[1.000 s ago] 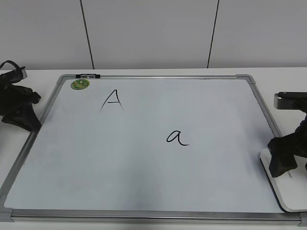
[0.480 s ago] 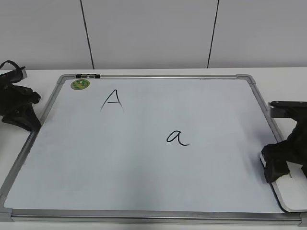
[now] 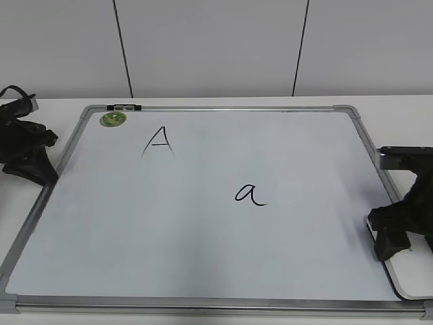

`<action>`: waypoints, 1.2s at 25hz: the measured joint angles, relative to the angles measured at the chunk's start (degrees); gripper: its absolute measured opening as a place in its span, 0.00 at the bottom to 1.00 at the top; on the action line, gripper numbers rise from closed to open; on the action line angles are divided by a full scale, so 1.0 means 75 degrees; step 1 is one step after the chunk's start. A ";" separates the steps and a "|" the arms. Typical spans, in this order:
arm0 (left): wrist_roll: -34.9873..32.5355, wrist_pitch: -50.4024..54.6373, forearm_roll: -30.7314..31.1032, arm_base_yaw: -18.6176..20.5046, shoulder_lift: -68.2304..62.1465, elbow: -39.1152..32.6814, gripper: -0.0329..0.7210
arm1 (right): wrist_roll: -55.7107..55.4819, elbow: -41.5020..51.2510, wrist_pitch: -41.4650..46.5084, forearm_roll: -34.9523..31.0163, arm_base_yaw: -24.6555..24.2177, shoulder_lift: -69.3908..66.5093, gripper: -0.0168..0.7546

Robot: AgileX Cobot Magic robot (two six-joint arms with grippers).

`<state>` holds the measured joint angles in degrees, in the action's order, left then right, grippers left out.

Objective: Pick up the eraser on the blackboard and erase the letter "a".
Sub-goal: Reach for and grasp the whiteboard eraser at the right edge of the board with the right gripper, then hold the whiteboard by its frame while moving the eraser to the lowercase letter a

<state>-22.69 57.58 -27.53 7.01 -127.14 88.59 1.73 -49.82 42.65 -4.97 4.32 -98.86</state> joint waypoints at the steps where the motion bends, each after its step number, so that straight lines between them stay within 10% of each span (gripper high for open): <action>1: 0.0000 0.0000 0.0000 0.0000 0.0000 0.0000 0.12 | 0.0000 0.0000 0.0000 0.0000 0.0000 0.0000 0.73; 30: 0.0000 0.0000 0.0000 0.0000 0.0000 0.0000 0.12 | 0.0142 -0.1575 0.1728 -0.0028 0.0286 0.0877 0.71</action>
<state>-22.69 57.58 -27.53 7.01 -127.14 88.59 2.80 -61.64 55.62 -5.18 6.47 -92.28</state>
